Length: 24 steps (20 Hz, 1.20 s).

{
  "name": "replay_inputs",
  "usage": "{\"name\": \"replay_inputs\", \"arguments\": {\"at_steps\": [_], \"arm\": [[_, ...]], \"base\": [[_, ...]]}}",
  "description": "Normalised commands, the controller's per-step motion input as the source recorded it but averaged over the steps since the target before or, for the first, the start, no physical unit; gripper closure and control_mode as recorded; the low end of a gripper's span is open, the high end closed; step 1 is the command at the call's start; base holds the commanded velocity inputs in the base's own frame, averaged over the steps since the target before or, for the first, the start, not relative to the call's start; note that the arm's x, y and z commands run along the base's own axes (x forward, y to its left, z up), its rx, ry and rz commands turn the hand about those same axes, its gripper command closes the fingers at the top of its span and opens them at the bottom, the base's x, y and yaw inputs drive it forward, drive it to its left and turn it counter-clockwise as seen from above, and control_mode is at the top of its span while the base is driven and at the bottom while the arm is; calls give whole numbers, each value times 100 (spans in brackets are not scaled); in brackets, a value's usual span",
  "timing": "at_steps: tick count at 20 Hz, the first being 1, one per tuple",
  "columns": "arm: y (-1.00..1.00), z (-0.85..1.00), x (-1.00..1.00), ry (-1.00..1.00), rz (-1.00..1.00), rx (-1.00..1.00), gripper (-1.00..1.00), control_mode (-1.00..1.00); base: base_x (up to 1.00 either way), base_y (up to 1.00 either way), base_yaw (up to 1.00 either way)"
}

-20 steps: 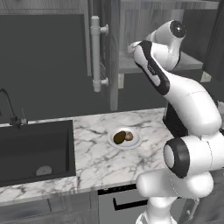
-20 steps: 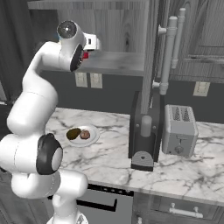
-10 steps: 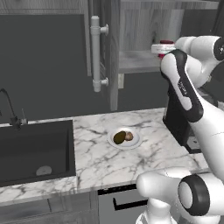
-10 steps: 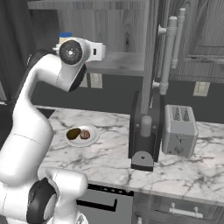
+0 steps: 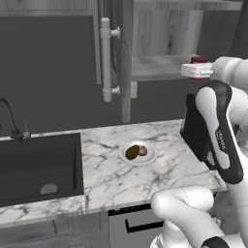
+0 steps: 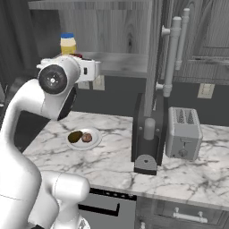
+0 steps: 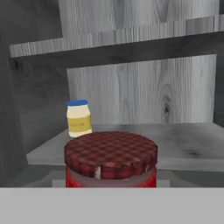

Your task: Pick the avocado and bread from the counter and place them on the plate. Then pick the jam from the cabinet and place it next to the plate. Lastly close the cabinet door.

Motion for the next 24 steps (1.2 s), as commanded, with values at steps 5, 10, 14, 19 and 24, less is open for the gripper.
{"name": "replay_inputs", "arguments": {"at_steps": [5,10,14,19,24], "arm": [[0,0,-99,0,0,0,100,-100],[17,-43,-48,0,0,-2,100,-100],[18,-82,-3,0,0,-6,100,-100],[19,-87,0,0,0,-8,100,-100],[41,-70,0,4,-7,-5,100,-100]], "base": [[0,0,0],[0,0,0],[0,0,0],[0,0,0],[0,0,0]]}}
